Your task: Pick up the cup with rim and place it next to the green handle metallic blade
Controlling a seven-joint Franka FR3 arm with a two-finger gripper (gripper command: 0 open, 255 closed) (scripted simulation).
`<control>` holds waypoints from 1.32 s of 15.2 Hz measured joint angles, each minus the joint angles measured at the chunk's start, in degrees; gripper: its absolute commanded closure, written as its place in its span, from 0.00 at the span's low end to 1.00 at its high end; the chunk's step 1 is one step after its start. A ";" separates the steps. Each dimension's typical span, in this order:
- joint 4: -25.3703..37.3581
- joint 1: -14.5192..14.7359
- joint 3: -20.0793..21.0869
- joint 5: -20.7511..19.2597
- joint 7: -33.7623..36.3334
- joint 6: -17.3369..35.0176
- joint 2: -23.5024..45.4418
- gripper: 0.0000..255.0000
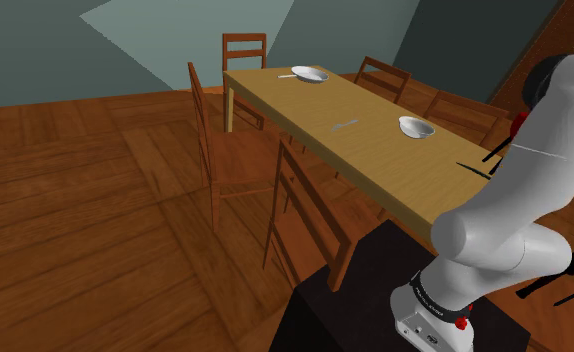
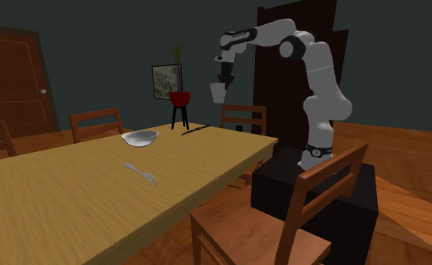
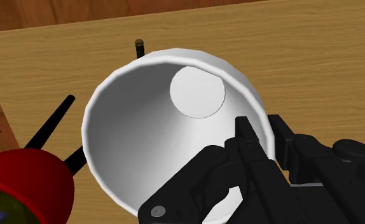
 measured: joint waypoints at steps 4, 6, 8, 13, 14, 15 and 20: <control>2.46 -5.16 1.31 3.30 -3.43 -0.49 3.68 1.00; 1.21 -5.11 1.44 3.55 -3.83 0.80 3.91 1.00; -0.48 -4.72 1.48 3.65 -4.10 2.39 3.94 1.00; -4.86 -3.35 1.42 3.63 -4.53 6.33 3.62 1.00; -5.66 -3.21 1.50 3.77 -4.68 7.14 3.71 1.00; -6.09 -3.26 1.64 4.00 -4.83 7.69 3.93 1.00; -9.81 -2.66 1.89 4.56 -5.63 11.32 4.16 1.00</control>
